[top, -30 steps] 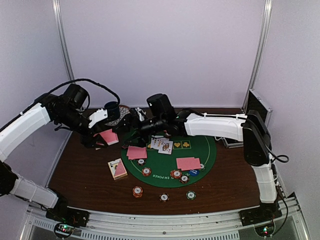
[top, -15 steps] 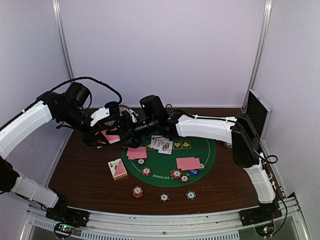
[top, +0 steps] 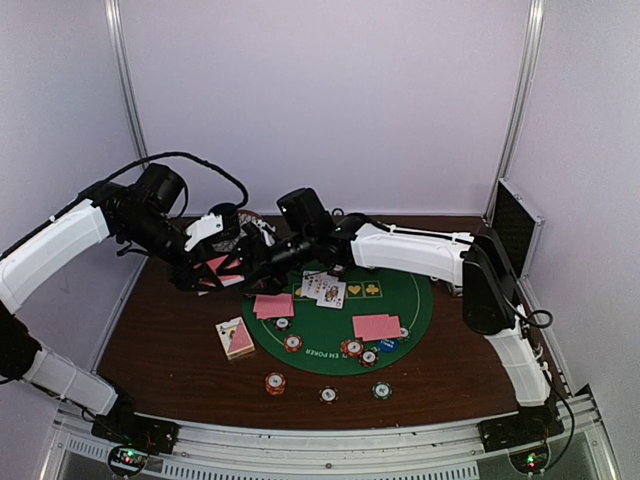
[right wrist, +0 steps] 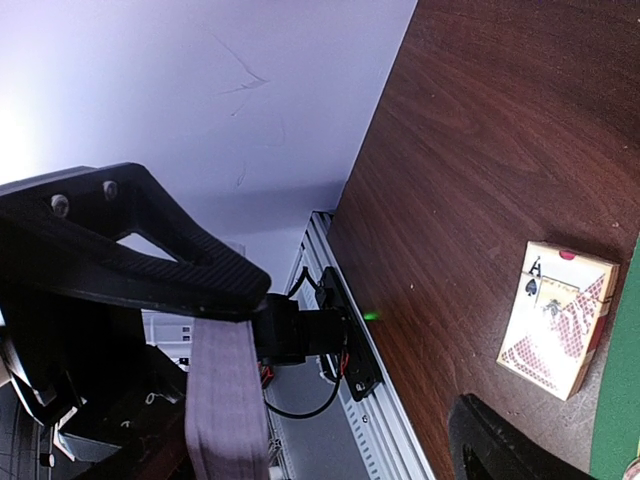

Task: Distribute texas hold em gaming equipment

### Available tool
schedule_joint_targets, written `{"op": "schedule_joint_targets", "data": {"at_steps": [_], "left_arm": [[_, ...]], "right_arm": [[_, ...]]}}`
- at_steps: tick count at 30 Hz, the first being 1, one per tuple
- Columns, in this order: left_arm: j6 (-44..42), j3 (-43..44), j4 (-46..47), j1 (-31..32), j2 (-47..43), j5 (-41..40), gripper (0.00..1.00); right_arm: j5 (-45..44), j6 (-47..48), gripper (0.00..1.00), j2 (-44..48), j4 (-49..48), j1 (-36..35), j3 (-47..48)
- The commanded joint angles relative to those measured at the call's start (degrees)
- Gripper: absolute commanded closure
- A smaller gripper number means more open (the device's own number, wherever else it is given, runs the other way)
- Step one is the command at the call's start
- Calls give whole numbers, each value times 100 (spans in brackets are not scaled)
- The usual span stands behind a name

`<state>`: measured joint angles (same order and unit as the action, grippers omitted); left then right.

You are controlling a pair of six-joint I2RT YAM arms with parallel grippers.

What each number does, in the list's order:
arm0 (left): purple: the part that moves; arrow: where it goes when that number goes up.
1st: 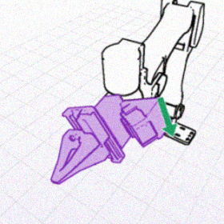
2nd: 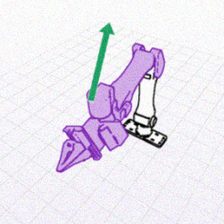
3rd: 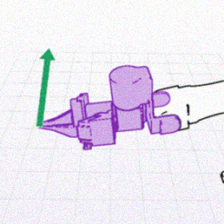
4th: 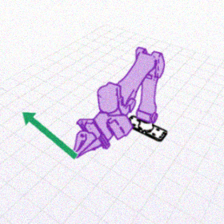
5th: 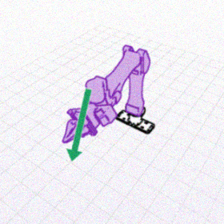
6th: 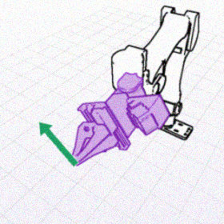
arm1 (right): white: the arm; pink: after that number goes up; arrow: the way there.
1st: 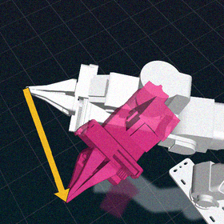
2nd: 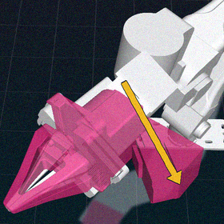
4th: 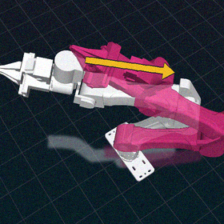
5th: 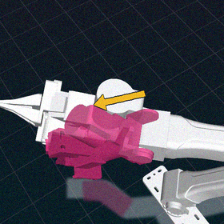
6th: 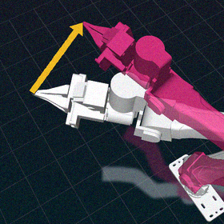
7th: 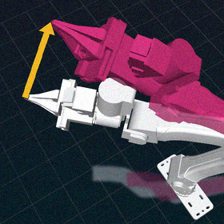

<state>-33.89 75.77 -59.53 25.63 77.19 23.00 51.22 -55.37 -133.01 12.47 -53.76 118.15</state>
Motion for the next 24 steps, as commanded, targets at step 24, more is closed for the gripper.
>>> {"op": "schedule_joint_targets", "data": {"at_steps": [24], "left_arm": [[-26, -176, 419, 30, -347, 130, 100]], "right_arm": [[206, 17, 28, 460, -17, 299, -560]]}}
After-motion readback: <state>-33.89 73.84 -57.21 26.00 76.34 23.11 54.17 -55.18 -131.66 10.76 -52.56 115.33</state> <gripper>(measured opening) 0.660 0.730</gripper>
